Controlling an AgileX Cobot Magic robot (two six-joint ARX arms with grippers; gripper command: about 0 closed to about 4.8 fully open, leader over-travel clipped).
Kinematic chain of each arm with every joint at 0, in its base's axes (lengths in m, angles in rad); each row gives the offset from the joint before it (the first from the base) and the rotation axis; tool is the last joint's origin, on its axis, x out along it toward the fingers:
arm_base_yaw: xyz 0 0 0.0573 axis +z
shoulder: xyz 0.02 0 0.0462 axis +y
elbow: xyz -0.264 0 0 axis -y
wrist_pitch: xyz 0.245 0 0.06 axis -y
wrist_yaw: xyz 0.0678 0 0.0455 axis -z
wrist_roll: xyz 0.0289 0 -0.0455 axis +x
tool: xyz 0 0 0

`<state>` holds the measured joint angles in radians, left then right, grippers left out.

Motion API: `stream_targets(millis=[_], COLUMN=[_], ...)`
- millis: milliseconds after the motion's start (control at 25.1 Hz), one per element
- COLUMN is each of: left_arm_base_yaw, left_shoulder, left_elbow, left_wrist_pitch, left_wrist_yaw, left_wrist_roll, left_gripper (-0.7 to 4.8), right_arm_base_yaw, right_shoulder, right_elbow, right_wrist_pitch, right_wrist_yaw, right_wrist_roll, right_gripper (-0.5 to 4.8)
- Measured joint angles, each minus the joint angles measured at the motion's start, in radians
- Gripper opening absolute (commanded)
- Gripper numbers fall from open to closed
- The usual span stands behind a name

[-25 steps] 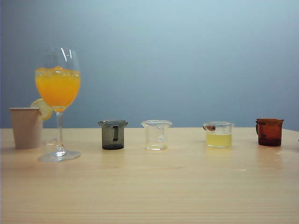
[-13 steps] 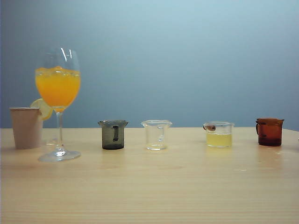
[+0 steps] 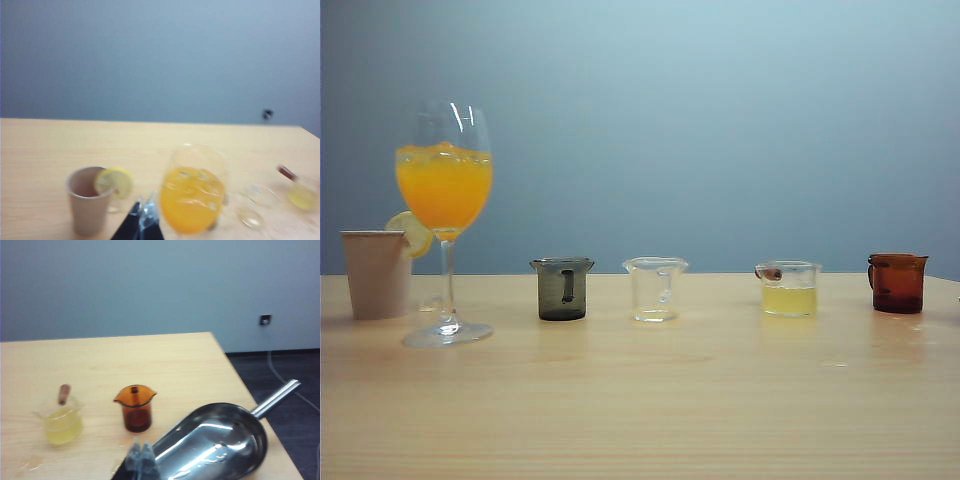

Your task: Pick up the third measuring cup from the left, pour the pineapple juice inside into the goblet, and finally put the measuring cup back in its original place.

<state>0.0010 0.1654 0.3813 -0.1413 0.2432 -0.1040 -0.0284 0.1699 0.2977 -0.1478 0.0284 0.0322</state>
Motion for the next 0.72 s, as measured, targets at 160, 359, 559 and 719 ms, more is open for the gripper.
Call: stream_targets(millis=[160,359,559,719], left_arm_base_yaw=[-0.115,-0.247,-0.335,-0.395], left_shoulder=[0.146,0.23,0.286,0.362], left_elbow=[0.089,0.132,0.132,0.132], left_wrist_pitch=[-0.068,-0.05,-0.055,-0.056], left_wrist_yaw=[0.032,-0.066,-0.1,-0.126], left_wrist_roll=[0.062,0.066,0.066,0.069], left_gripper=[-0.05,-0.05,-0.05,-0.05], right_arm_base_yaw=[0.089,0.24,0.391,0.461], right_shoulder=[0.167,0.299,0.455,0.727], right_elbow=[0.082,0.095,0.095,0.094], right_wrist_pitch=[0.024,0.117,0.236,0.426], right_wrist_yaw=[-0.003,0.087,0.174,0.213], right_wrist_roll=[0.0,0.011,0.019,0.027], right_gripper=[-0.09,-0.09,-0.09,-0.09])
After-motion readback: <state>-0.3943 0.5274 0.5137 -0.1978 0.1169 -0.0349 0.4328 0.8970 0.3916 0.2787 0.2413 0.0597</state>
